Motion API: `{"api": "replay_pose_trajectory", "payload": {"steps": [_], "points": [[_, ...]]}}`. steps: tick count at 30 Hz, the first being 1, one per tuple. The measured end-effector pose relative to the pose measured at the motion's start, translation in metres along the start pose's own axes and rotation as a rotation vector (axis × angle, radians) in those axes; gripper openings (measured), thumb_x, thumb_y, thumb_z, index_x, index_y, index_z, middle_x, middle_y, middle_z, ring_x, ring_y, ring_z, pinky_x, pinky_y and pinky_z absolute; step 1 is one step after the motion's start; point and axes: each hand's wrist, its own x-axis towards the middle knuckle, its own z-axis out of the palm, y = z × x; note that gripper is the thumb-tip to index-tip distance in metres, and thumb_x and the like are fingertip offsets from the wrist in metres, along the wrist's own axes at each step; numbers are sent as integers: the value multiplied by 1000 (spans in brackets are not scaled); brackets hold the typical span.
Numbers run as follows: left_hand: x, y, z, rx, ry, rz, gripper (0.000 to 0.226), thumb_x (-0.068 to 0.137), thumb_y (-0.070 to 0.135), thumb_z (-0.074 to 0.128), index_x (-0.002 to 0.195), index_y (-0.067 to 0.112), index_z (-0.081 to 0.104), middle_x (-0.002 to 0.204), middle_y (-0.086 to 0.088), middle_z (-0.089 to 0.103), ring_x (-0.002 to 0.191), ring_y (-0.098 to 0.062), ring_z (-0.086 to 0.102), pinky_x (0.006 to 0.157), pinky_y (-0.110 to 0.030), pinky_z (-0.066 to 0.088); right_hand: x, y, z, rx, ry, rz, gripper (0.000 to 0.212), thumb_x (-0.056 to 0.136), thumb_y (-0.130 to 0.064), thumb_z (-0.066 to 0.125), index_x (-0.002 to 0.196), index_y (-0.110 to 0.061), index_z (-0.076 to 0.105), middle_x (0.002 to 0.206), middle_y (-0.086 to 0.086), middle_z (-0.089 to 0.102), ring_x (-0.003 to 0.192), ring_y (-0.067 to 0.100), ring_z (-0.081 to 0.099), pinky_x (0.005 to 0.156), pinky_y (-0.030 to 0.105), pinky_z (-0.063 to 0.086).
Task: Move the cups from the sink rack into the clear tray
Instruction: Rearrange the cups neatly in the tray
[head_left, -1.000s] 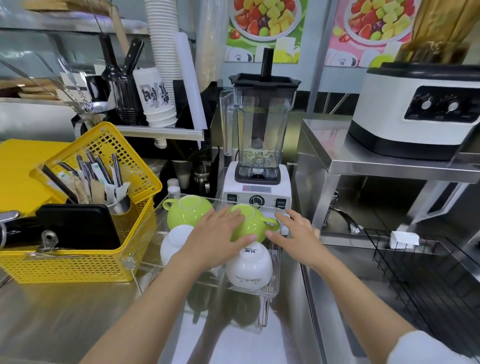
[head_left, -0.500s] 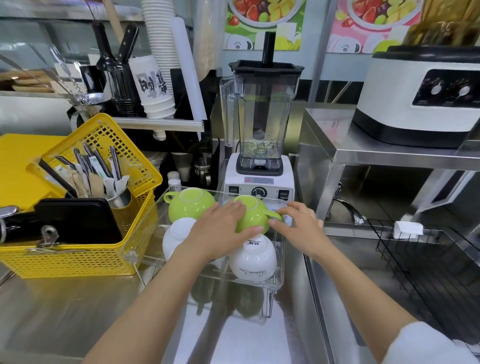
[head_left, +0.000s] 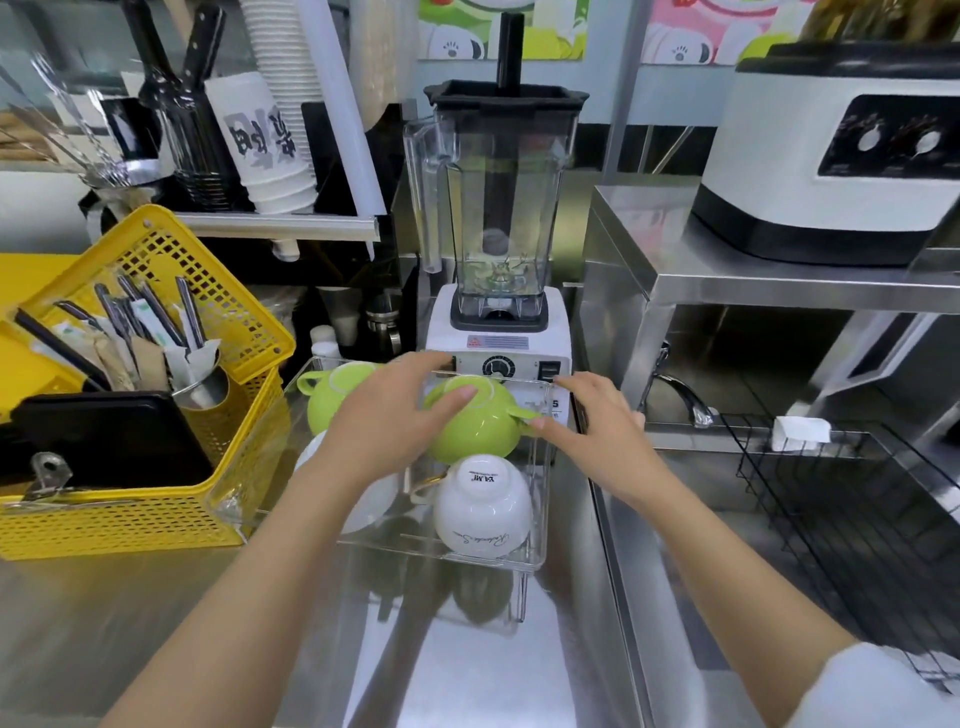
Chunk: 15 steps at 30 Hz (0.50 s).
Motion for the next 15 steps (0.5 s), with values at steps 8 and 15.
{"api": "replay_pose_trajectory", "payload": {"steps": [8, 15], "points": [[7, -30, -33, -19, 105, -133, 34, 87, 36, 59, 114, 16, 61, 109, 0, 67, 102, -15, 62, 89, -36, 48, 33, -21, -12, 170, -18, -114, 43, 86, -34, 60, 126, -19, 50, 134, -1, 44, 123, 16, 43, 108, 37, 31], [1, -62, -46, 60, 66, -165, 43, 87, 35, 59, 125, 17, 54, 127, -3, 56, 115, -17, 51, 88, -26, 35, 47, -50, 5, 182, -171, -202, 43, 86, -32, 61, 125, -19, 51, 122, -4, 50, 104, 11, 53, 88, 28, 42]]}}
